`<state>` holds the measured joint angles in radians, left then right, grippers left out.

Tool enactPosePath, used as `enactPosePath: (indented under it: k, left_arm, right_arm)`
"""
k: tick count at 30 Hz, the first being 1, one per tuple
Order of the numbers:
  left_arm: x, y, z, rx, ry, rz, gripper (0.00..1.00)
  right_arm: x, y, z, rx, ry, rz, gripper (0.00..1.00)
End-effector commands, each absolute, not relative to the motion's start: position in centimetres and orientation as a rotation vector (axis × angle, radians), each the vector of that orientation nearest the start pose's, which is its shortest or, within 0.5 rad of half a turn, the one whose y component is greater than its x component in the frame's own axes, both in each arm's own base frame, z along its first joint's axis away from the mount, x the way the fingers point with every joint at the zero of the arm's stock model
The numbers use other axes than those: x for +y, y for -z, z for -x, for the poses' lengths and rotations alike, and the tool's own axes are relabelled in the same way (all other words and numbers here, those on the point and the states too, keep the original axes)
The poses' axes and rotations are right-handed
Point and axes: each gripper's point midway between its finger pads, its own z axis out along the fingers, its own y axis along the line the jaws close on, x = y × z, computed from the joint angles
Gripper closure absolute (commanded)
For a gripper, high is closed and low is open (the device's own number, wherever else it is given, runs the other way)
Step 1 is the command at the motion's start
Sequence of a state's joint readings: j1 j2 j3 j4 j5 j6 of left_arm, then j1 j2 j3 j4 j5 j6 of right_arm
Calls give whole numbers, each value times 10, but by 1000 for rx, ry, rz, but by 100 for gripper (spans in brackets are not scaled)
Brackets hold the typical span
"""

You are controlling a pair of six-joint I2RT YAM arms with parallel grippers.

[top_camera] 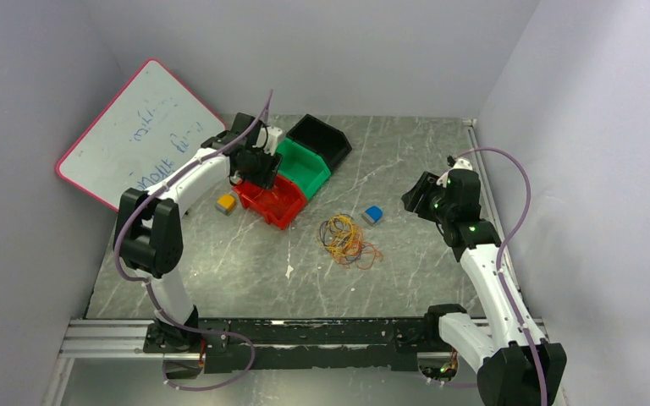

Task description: Untangle the cables

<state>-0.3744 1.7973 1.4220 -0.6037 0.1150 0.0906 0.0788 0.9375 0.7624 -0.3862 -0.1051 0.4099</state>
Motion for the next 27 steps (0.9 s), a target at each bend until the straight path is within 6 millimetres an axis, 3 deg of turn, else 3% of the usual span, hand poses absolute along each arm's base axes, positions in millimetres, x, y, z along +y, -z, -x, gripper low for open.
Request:
enactPosePath:
  k: [1, 9, 14, 23, 27]
  left_arm:
    - [-167, -124, -413, 2449, 189, -567, 40]
    - [-167, -117, -425, 2431, 174, -544, 44]
    - [-171, -98, -432, 2462, 186, -549, 50]
    - [-166, -61, -417, 2554, 180, -555, 92]
    - [-164, -51, -406, 2589, 190, -568, 93]
  right_arm:
    - [59, -185, -301, 2118, -400, -277, 44]
    - [60, -182, -300, 2121, -402, -281, 44]
    - [59, -183, -300, 2120, -400, -280, 44]
    - [58, -181, -298, 2122, -393, -283, 44]
    - [60, -178, -298, 2127, -402, -284, 44]
